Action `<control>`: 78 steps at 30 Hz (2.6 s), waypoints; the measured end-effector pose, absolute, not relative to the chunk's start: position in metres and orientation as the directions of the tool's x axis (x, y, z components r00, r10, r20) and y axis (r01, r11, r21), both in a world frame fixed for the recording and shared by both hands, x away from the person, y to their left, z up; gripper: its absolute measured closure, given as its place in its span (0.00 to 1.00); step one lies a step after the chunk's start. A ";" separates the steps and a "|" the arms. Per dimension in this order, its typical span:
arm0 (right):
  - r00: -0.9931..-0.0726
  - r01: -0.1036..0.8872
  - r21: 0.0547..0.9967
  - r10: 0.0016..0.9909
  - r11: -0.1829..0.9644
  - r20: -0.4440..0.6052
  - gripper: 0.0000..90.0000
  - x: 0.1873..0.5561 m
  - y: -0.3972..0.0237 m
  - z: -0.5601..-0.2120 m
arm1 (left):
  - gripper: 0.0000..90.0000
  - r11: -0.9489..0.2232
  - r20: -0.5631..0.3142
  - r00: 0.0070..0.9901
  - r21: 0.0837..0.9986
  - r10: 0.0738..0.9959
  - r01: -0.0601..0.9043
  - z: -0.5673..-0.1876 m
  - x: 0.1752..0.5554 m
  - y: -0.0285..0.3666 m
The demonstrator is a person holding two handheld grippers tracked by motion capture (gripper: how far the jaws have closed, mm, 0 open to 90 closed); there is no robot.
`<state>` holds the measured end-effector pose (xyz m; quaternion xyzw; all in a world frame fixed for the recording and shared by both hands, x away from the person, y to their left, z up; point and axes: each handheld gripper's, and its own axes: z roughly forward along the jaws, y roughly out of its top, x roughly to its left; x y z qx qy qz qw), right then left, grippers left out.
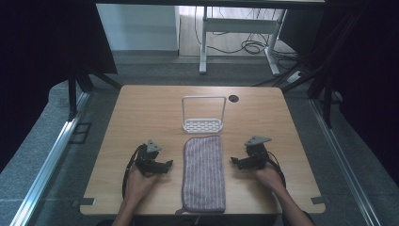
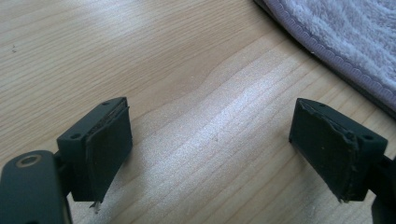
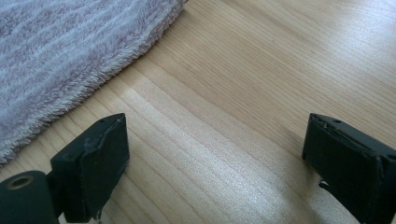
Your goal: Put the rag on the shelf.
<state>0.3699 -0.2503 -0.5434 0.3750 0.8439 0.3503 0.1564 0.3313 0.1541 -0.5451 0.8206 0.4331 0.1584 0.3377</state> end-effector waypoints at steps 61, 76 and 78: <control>-0.686 0.578 0.686 0.719 0.443 0.113 0.47 0.414 -0.186 -0.519 | 0.41 -0.471 -0.043 0.695 0.705 0.718 0.530 -0.532 0.402 0.083; -0.761 0.516 0.665 0.645 0.540 0.067 0.90 0.408 -0.170 -0.530 | 0.80 -0.450 -0.107 0.677 0.670 0.729 0.590 -0.535 0.393 0.071; -0.768 0.514 0.661 0.637 0.546 0.072 0.91 0.408 -0.170 -0.529 | 0.85 -0.454 -0.110 0.681 0.666 0.724 0.591 -0.534 0.392 0.070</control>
